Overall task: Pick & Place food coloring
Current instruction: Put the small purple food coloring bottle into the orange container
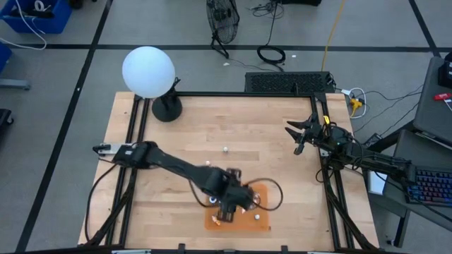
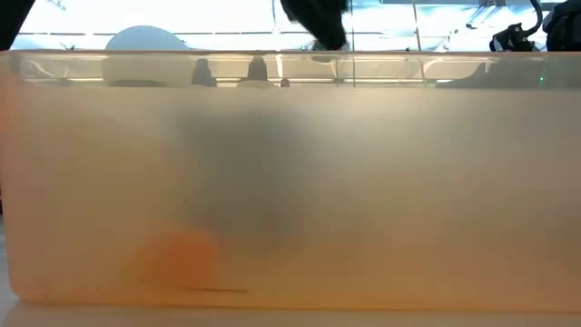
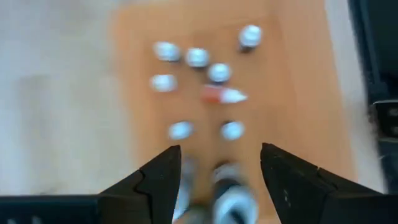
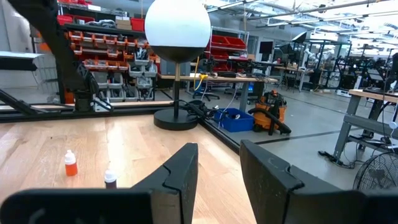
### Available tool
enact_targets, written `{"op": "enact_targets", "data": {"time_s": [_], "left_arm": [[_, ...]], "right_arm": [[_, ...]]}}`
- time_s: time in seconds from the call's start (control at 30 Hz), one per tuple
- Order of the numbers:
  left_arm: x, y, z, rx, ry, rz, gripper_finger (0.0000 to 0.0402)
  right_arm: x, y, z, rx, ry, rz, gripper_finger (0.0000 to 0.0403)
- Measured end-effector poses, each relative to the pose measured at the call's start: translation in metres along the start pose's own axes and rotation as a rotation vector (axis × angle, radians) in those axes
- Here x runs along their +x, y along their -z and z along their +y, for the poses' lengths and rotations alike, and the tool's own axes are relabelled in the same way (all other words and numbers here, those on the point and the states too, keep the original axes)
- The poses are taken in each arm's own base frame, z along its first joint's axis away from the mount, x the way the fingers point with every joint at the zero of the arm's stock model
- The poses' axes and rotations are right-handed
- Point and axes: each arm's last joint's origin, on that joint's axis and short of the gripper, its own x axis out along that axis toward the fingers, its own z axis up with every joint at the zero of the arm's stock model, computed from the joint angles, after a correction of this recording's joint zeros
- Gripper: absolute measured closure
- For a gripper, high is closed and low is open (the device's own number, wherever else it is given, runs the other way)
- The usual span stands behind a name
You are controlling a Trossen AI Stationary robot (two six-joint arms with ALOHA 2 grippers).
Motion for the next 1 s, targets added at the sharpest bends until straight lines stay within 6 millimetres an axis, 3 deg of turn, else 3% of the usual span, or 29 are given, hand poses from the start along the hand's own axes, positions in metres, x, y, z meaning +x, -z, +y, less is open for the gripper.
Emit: {"op": "enact_targets", "data": {"time_s": [0.1,0.2,0.37,0.5,0.67,1.0], "left_arm": [[-0.037,0.008,0.013,0.013,-0.129,-0.007,0.0184],[-0.061,0.020,0.033,-0.002,-0.236,0.061,0.0190],[-0.075,0.025,0.076,-0.071,-0.281,0.099,0.0199],[-0.058,0.027,0.121,-0.069,-0.289,0.145,0.0200],[-0.027,0.045,0.175,-0.127,-0.156,0.198,0.0193],[0.031,0.077,0.215,-0.183,-0.060,0.183,0.0192]], "right_arm": [[0.000,0.000,0.000,0.000,0.000,0.000,0.0293],[0.000,0.000,0.000,0.000,0.000,0.000,0.0293],[0.000,0.000,0.000,0.000,0.000,0.000,0.0293],[0.000,0.000,0.000,0.000,0.000,0.000,0.0293],[0.000,0.000,0.000,0.000,0.000,0.000,0.0293],[0.000,0.000,0.000,0.000,0.000,0.001,0.0293]]}}
